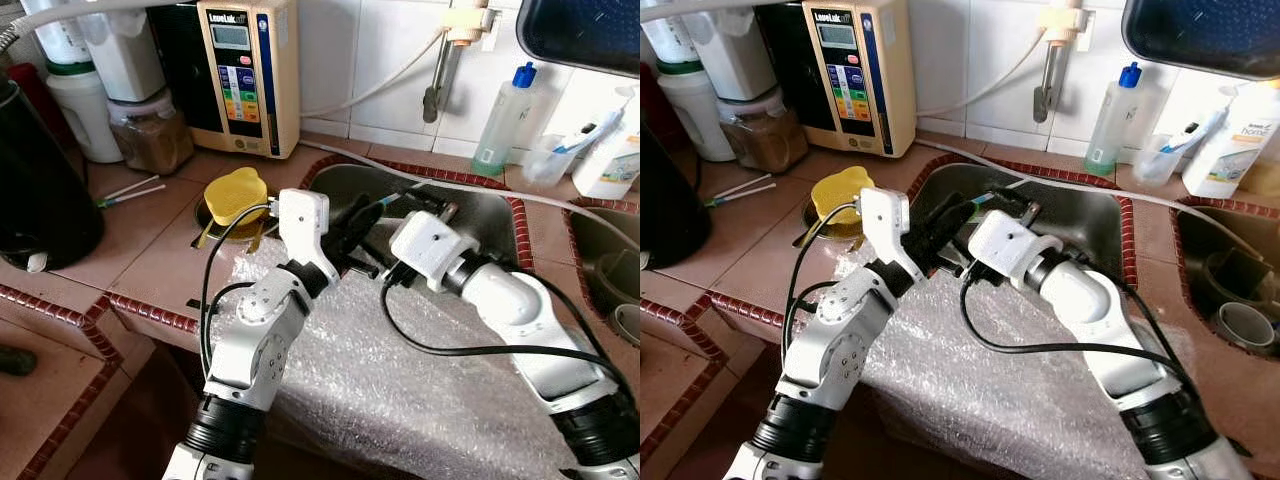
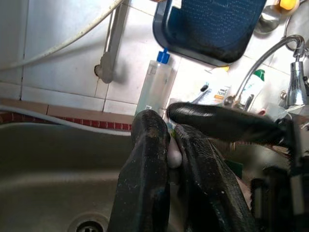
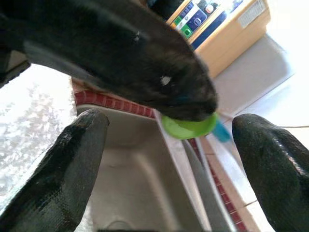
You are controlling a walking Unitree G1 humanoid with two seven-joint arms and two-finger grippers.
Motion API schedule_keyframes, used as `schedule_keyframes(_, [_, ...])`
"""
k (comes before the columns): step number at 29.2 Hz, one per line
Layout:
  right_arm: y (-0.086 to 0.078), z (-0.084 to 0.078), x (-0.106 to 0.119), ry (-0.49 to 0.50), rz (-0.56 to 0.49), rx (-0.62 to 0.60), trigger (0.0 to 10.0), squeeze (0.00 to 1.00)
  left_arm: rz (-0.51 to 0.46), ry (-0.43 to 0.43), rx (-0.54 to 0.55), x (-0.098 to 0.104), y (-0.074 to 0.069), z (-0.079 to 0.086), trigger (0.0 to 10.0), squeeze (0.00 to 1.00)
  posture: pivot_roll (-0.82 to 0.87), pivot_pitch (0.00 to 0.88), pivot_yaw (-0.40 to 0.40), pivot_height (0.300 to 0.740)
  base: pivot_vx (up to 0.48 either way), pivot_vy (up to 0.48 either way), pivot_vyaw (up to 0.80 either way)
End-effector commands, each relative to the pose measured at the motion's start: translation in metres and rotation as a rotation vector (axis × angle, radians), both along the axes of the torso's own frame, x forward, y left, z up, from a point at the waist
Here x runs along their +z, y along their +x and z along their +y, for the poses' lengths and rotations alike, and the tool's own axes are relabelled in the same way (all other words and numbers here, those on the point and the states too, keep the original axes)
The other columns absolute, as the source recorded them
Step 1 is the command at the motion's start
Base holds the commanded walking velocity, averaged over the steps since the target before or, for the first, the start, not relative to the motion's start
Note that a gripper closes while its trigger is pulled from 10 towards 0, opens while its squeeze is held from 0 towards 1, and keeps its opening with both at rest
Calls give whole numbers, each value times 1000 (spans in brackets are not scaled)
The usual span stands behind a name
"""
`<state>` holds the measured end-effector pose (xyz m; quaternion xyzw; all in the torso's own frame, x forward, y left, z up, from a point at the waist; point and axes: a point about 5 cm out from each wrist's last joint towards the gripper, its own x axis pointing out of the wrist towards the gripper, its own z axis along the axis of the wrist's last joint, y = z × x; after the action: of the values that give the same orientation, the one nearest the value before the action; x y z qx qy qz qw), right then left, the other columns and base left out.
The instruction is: Kitchen organization
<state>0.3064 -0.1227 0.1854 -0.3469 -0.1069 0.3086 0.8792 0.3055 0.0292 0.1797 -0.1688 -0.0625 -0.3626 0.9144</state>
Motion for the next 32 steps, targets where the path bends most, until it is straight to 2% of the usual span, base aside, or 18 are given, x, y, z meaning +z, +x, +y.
schedule_keyframes(1, [2, 0, -1, 11, -1, -20, 10000, 0, -26, 12, -11, 5, -2, -1, 2510, 0, -14, 0, 9, 740, 0, 0, 0])
schedule_keyframes(6, [6, -8, -17, 13, 0, -136, 10000, 0, -53, 34, 34, 10, -2, 6, 2745, 0, -11, 0, 17, 740, 0, 0, 0])
schedule_keyframes(8, [7, -16, -23, 30, -3, -232, 10000, 0, -47, 41, 73, 10, -2, 14, 2745, 0, -11, 0, 20, 740, 0, 0, 0])
schedule_keyframes(15, [8, -28, -28, 32, -30, -351, 10000, 0, -20, 42, 134, 5, -2, 24, 3098, 0, -10, 0, 18, 740, 0, 0, 0])
schedule_keyframes(24, [7, -7, -35, 61, 13, -242, 10000, 0, -7, 19, 76, 8, -9, 16, 2784, 0, -3, 0, 13, 740, 0, 0, 0])
schedule_keyframes(29, [12, -1, -38, 66, 31, -230, 9961, 0, -10, 9, 67, 12, -11, 14, 2824, 0, -2, 0, 8, 740, 0, 0, 0])
schedule_keyframes(30, [12, -1, -39, 63, 29, -230, 1922, 0, -9, 10, 65, 12, -11, 13, 2824, 0, -2, 0, 7, 740, 0, 0, 0])
schedule_keyframes(31, [13, 0, -38, 65, 28, -229, 0, 0, -7, 10, 63, 11, -12, 13, 2824, 0, -3, 0, 7, 740, 0, 0, 0])
schedule_keyframes(32, [13, 0, -38, 70, 29, -229, 0, 0, -7, 10, 62, 11, -13, 13, 2824, 0, -3, 0, 6, 740, 0, 0, 0])
